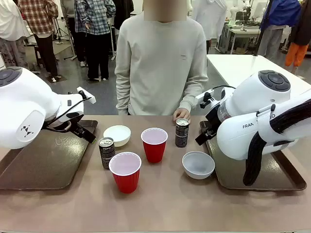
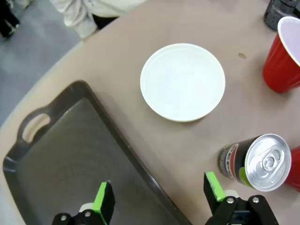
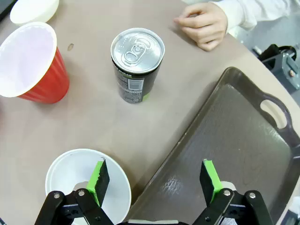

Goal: Prepare tableware on both trays.
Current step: Pick up a Picnic Bowl from the table and place it on a Handle tray.

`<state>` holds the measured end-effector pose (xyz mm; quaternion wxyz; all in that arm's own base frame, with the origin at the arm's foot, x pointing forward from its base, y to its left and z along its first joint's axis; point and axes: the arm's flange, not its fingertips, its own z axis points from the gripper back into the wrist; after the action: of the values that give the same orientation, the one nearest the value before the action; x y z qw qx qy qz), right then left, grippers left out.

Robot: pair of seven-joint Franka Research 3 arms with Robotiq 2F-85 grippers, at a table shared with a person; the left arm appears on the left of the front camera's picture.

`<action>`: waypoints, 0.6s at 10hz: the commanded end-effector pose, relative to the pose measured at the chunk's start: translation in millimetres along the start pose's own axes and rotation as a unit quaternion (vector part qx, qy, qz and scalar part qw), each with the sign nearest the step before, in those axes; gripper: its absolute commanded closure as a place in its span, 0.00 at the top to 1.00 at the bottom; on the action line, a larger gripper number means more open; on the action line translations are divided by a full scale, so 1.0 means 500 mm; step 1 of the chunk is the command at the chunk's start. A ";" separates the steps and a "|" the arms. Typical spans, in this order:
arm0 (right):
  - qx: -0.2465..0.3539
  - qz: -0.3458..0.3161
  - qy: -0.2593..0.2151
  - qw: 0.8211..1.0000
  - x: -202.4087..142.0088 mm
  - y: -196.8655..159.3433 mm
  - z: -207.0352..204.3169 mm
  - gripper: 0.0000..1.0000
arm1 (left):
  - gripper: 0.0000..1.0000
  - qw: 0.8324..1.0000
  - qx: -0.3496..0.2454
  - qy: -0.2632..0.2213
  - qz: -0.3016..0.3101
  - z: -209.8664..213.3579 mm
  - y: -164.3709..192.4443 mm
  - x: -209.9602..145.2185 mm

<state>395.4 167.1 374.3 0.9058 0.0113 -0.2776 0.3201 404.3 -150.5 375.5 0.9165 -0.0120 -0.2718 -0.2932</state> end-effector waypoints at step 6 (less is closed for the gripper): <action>0.000 0.000 0.000 1.000 0.000 0.000 0.000 1.00 | 1.00 1.000 0.000 -0.002 0.000 0.002 0.000 0.002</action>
<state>395.4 167.1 374.3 0.9057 0.0112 -0.2776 0.3201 404.3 -150.6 375.5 0.9165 -0.0120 -0.2719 -0.2933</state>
